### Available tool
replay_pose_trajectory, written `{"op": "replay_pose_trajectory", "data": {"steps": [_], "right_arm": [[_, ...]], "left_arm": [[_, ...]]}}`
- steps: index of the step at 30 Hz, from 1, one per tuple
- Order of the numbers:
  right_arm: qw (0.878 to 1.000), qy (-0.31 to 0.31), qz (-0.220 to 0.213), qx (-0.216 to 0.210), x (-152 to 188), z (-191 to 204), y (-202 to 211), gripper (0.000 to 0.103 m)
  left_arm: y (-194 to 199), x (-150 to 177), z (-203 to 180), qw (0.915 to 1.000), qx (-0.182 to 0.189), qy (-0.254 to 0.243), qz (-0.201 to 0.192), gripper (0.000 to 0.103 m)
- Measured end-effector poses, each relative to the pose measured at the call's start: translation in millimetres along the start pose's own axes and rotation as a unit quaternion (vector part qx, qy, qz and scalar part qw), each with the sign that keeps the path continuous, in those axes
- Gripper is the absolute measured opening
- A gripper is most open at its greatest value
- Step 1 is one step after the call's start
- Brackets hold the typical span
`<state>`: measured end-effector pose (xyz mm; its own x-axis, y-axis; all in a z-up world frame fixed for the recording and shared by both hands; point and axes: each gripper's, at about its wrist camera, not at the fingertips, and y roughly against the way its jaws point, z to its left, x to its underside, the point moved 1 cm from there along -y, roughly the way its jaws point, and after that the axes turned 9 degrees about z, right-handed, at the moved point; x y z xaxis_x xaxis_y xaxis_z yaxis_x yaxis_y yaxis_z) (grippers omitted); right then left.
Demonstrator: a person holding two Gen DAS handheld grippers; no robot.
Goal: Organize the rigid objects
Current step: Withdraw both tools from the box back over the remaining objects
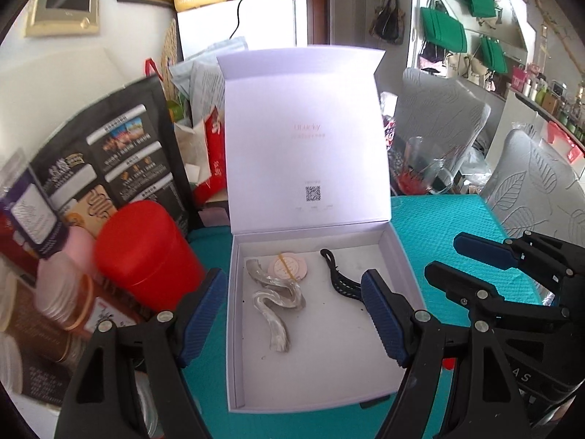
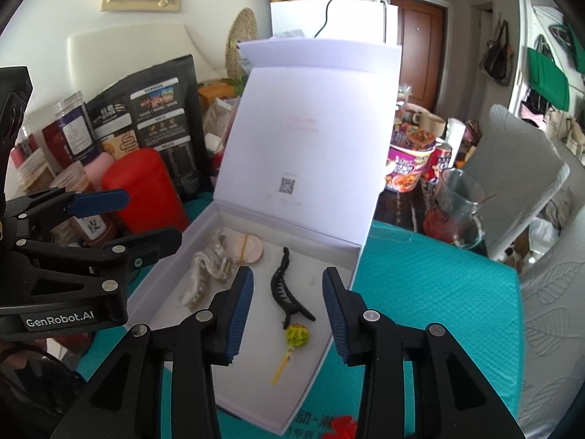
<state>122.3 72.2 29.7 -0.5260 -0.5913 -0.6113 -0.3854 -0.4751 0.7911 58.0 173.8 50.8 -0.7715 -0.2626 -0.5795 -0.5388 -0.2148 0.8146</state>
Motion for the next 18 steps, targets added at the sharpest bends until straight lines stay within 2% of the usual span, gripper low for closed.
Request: {"op": "replay_pose_trajectory", "data": {"steps": [13,18], "right_arm": [[0.998,0.005,-0.051,0.023,27.3,14.3,69.6,0.041],[0.997,0.006,-0.069,0.032,42.9,22.3,95.5,0.045]], "left_arm": [[69.9,27.9,-14.0,0.9985,-0.005,-0.012,-0.053,0.076],[90.9,41.5,-17.3,0.9977,-0.003,-0.012,-0.067,0.077]]}}
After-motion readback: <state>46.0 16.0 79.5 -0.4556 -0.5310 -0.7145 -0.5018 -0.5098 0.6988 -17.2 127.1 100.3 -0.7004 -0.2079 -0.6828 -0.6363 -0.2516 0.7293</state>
